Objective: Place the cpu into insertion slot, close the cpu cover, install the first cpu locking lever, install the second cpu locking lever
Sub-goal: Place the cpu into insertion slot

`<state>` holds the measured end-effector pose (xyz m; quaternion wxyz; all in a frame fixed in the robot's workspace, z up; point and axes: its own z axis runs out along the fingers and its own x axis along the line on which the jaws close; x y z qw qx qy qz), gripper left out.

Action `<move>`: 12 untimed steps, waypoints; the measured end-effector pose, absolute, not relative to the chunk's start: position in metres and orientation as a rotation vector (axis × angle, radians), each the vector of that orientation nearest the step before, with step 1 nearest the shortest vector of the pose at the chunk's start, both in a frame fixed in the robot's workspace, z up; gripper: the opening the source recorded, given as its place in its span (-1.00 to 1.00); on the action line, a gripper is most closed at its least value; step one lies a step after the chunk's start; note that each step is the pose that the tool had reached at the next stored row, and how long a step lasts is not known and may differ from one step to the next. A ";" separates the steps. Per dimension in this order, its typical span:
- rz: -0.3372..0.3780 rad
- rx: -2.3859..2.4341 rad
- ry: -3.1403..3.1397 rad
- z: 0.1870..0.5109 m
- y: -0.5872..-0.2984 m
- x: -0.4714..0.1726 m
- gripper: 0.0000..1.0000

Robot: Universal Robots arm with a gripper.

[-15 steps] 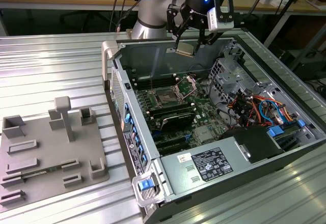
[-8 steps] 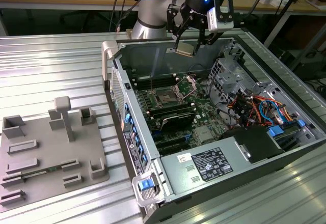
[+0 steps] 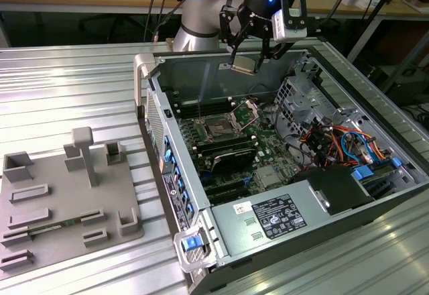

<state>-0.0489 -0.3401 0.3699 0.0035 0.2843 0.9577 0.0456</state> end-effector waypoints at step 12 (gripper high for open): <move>0.143 0.917 2.993 0.370 -0.340 -0.049 0.09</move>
